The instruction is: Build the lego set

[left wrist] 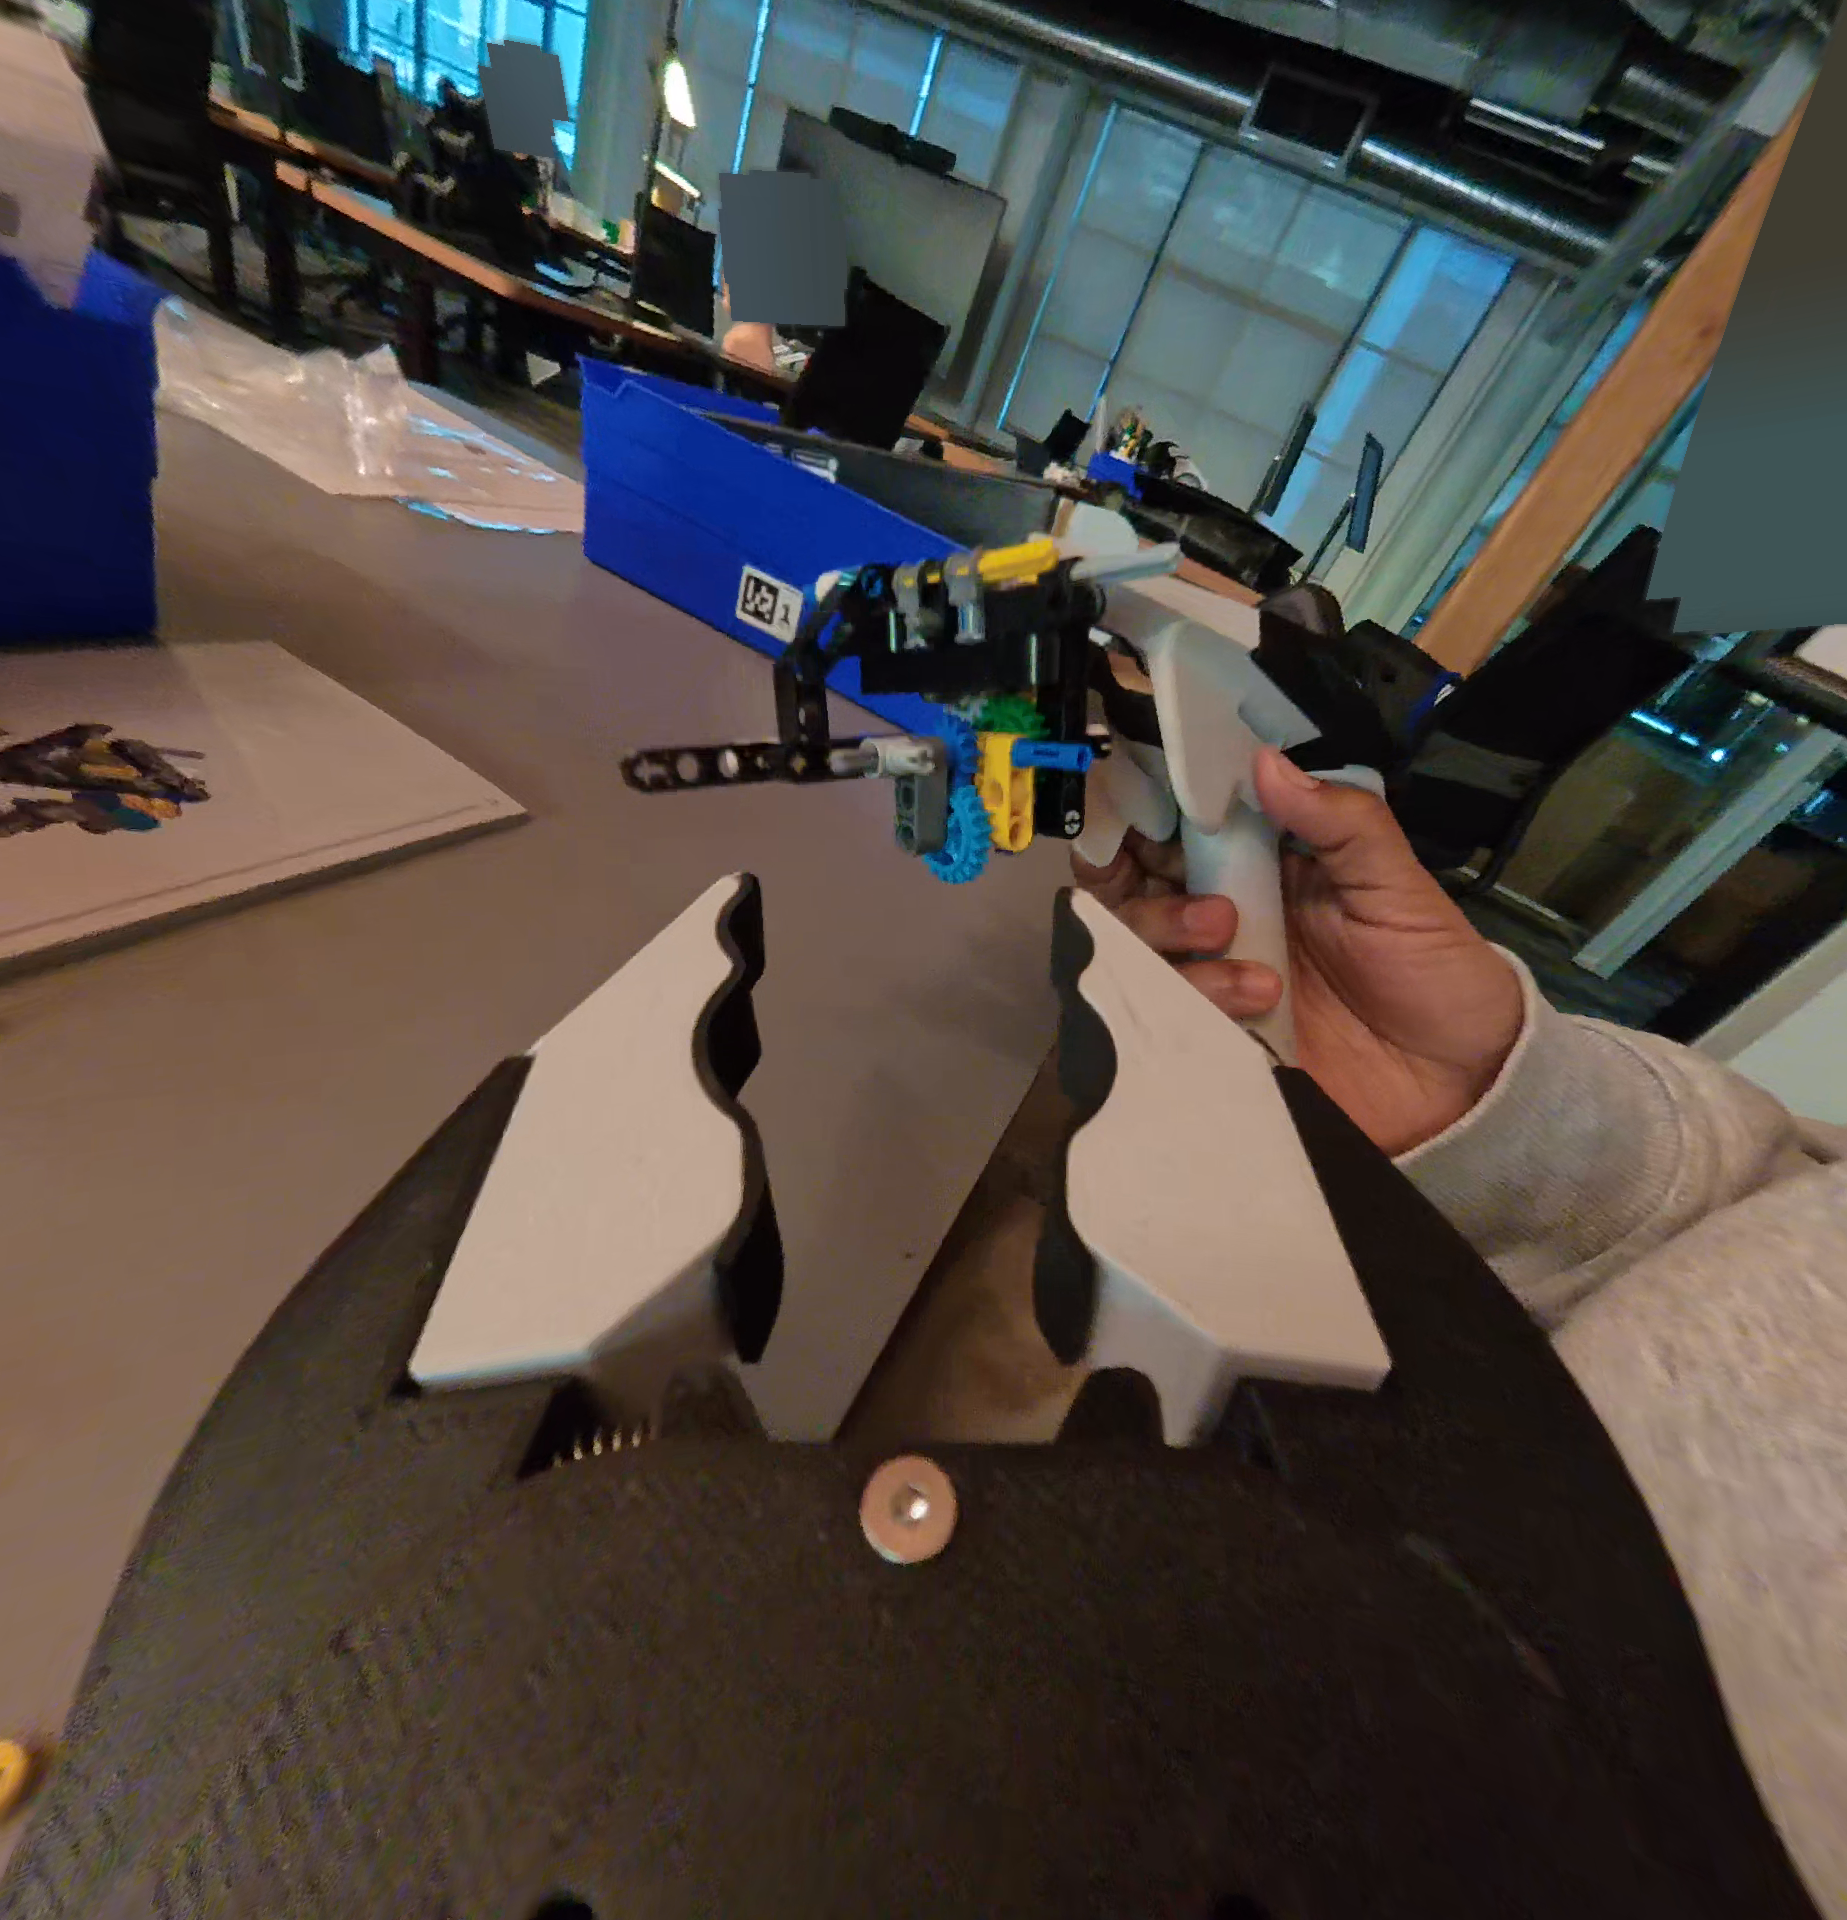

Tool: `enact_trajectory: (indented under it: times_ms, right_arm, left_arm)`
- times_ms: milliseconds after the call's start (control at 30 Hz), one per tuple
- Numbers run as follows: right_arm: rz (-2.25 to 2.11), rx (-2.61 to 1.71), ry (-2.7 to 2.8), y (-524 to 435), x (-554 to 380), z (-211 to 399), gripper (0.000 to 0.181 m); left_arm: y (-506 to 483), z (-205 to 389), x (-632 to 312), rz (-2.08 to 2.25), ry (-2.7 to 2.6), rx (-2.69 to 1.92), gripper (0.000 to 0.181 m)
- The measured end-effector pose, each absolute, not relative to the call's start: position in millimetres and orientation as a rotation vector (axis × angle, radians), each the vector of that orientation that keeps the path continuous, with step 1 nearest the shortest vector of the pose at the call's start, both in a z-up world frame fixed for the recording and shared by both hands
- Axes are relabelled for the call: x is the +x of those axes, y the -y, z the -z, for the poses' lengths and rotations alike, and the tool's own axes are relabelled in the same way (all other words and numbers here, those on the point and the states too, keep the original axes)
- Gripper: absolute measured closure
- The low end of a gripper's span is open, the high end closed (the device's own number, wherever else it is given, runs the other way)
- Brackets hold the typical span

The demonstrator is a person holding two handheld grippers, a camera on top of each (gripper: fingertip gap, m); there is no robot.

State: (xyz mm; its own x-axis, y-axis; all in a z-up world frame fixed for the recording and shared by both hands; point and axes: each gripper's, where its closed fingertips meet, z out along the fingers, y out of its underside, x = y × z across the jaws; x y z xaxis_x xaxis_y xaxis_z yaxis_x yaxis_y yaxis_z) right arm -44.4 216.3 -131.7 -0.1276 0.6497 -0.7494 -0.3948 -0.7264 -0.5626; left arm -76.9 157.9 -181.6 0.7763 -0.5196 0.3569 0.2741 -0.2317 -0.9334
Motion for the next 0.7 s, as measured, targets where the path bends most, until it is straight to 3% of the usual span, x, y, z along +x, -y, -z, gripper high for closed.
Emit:
enact_trajectory:
  times_ms: [167,333,700]
  right_arm:
    - [-1.914,-1.463,0.399,-214.9,-43.9,136.4,0.176]
    - [-1.95,-1.462,0.552,-203.4,-48.1,140.6,0.175]
    - [-2.126,-1.485,0.792,-169.8,-61.6,153.6,0.176]
  left_arm:
    - [-146.4,161.5,-83.6,0.801,-0.332,-1.546,0.17]
    - [-143.0,146.4,-100.2,0.83,-0.354,-1.489,0.164]
    - [-133.6,182.4,-86.6,0.915,-0.542,-1.697,0.158]
